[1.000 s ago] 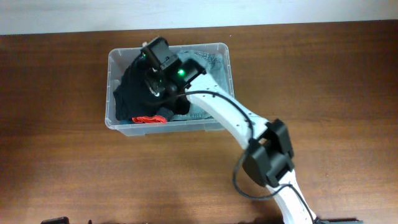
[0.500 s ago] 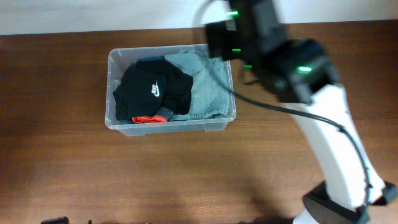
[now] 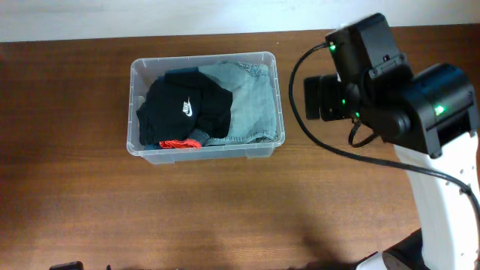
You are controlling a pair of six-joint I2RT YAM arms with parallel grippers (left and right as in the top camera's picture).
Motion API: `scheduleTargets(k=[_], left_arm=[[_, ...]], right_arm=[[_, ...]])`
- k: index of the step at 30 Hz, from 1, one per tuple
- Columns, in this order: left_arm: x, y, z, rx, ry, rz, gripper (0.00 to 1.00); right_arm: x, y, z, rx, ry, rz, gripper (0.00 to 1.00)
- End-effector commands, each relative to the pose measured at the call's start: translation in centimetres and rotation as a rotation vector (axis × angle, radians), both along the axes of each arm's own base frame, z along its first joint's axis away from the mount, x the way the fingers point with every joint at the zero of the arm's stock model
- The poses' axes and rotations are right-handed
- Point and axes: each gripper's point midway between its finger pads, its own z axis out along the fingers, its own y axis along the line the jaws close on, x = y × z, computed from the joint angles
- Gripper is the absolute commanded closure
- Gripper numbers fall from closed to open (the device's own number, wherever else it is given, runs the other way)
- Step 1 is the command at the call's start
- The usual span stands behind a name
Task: Pack container
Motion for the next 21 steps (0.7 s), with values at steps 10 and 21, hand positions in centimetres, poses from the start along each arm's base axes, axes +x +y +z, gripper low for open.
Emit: scheduleTargets(k=[10,21], left_arm=[[0.0,0.1,0.0,0.007,-0.001,0.002,0.00],[0.0,0.1,0.0,0.007,-0.001,0.002,0.01]], right_arm=[[-0.7,1.6,-0.5,0.085,0.048,0.045,0.01],[-0.3,-1.0,-0.1,0.138,0.046,-0.029,0.01]])
